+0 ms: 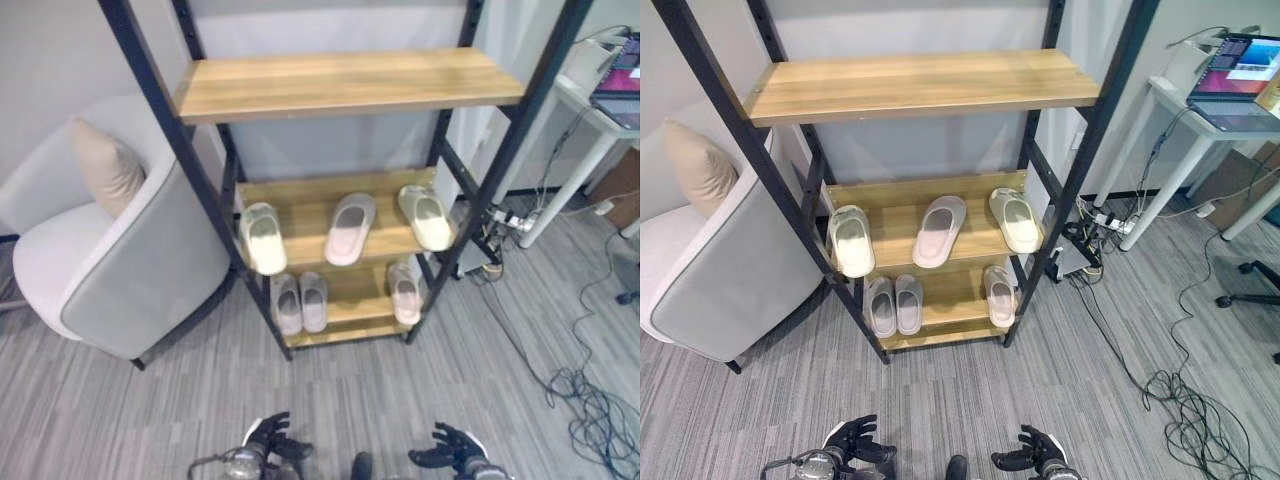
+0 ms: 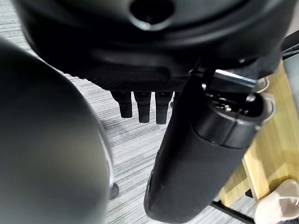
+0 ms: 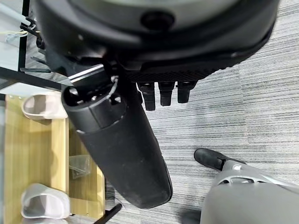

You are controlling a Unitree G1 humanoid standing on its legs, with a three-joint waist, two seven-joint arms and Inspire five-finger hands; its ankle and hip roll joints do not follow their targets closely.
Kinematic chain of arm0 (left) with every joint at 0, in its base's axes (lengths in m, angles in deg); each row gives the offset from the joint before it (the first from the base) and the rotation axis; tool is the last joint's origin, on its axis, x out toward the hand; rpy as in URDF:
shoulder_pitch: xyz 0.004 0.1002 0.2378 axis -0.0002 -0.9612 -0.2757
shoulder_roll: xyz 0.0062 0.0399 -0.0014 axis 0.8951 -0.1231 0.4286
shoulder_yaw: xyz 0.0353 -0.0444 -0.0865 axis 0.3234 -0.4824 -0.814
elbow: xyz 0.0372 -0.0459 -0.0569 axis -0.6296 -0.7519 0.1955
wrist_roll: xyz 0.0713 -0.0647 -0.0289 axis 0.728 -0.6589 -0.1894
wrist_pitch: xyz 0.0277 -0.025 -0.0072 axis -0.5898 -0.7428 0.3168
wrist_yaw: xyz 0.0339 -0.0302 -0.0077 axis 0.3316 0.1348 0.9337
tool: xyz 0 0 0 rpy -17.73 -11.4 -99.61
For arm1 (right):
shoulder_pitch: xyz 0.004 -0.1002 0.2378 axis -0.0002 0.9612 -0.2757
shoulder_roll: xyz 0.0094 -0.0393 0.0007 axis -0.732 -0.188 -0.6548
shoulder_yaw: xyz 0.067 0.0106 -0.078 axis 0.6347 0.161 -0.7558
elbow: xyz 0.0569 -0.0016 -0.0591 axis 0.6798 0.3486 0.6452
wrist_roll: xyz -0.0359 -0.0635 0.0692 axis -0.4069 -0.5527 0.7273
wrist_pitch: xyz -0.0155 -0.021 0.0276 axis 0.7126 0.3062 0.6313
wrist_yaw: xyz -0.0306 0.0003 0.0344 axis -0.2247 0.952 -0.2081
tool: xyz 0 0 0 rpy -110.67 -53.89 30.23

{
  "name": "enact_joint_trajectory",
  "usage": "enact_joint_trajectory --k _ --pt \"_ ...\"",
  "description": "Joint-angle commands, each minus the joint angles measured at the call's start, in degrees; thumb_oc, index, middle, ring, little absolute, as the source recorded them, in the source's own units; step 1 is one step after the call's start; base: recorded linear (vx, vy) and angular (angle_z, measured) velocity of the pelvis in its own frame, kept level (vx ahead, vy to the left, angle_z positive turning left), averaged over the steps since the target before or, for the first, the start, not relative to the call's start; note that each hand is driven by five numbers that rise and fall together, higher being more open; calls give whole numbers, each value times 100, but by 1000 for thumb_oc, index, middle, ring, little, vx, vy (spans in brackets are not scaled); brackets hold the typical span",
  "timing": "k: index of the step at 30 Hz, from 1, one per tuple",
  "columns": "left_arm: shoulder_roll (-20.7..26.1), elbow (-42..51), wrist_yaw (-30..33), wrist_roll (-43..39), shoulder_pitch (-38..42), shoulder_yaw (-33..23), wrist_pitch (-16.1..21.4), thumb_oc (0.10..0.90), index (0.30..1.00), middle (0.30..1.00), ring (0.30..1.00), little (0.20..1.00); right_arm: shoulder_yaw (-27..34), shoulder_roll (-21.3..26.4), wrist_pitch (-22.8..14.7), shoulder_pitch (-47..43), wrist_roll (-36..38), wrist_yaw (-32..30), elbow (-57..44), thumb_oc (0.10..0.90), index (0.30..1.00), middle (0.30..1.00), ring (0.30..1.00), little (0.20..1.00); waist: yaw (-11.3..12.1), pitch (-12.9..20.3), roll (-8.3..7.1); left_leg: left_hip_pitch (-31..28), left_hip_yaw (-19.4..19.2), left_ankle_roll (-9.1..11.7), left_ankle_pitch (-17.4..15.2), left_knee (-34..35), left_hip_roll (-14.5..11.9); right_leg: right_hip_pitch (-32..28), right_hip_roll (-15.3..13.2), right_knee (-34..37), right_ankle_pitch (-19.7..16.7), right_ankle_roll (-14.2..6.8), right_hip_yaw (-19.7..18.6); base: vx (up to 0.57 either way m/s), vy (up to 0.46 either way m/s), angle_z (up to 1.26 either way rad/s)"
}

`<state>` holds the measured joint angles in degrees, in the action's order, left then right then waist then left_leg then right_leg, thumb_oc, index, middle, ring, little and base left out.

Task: Arrange the slippers neatly on the shoe rack.

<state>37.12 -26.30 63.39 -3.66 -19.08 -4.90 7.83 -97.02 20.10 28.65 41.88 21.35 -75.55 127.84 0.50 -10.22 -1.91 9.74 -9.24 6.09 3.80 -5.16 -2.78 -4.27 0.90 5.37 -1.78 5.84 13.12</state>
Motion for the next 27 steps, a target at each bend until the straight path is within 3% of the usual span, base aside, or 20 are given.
enact_joint_trajectory --k 1,4,6,7,8,11,12,14,15,17,22,27 --pt "-6 1 85 46 -235 69 128 800 900 900 900 900 5 134 -227 -106 52 -3 -158 800 900 900 900 900 243 24 -19 274 12 -201 109 -234 297 -326 -32 -649 718 -948 -626 154 4 -25" --pt "19 -78 55 31 -328 -54 97 800 900 900 900 900 -9 104 -220 -113 6 17 -173 800 900 900 900 900 354 71 -14 173 67 -308 65 -45 344 -456 76 -716 863 -918 -789 246 68 -33" --pt "20 -208 59 86 -406 -149 68 800 900 900 900 900 12 61 -204 -90 -160 31 -98 800 900 900 900 900 424 223 -69 6 17 -463 -38 -14 401 -537 -13 -1035 974 -1089 -742 298 139 -56" --pt "67 -206 46 75 -417 -188 62 800 900 900 900 900 1 26 -194 -109 -211 55 -58 800 900 900 900 900 433 251 -86 -166 -42 -567 -158 -8 381 -274 -131 -1752 808 -1317 -654 203 102 -62" --pt "68 -206 46 75 -416 -190 61 800 900 900 900 900 0 24 -195 -111 -211 55 -56 800 900 900 900 900 435 254 -90 -159 -47 -570 -161 -12 385 -255 -138 -1781 824 -1321 -658 152 95 -43" --pt "140 -155 59 42 -307 -189 45 800 900 900 900 900 14 6 -165 -226 -225 65 -108 800 900 900 900 900 295 108 -34 -390 16 -698 -358 -103 344 466 -398 -3006 235 -1789 -491 73 57 -10" --pt "161 -134 69 42 -280 -178 41 800 900 900 900 900 16 -8 -163 -226 -222 61 -133 800 900 900 900 900 267 89 -11 -486 63 -713 -402 -80 338 581 -510 -3092 237 -1762 -376 120 9 34" --pt "177 -101 88 23 -249 -171 46 800 900 900 900 900 22 -20 -171 -222 -200 47 -143 800 900 900 900 900 242 80 10 -589 152 -716 -447 -46 349 673 -651 -3011 276 -1707 -245 130 -33 42" --pt "185 -74 91 1 -207 -138 62 800 900 900 900 900 40 -22 -192 -198 -170 35 -178 800 900 900 900 900 190 90 43 -708 319 -693 -478 51 349 797 -761 -2736 400 -1576 -179 151 -77 37" --pt "192 -31 83 -9 -166 -103 77 800 900 900 900 900 42 -16 -196 -167 -139 19 -182 800 900 900 900 900 128 105 46 -776 454 -662 -514 114 361 850 -805 -2319 469 -1480 -305 148 -103 42" --pt "176 -133 113 78 -114 -46 94 800 900 900 900 900 26 -9 -181 -158 -107 27 -236 800 900 900 900 900 24 110 -34 -874 672 -571 -569 183 399 884 -909 -1591 198 -1556 -869 62 -101 53" --pt "166 -208 99 132 -188 -52 93 800 900 900 900 900 -12 -40 -178 -65 -164 69 -277 800 900 900 900 900 104 226 -111 -832 721 -475 -536 233 363 562 -891 -1285 249 -1538 -811 -5 -120 19"
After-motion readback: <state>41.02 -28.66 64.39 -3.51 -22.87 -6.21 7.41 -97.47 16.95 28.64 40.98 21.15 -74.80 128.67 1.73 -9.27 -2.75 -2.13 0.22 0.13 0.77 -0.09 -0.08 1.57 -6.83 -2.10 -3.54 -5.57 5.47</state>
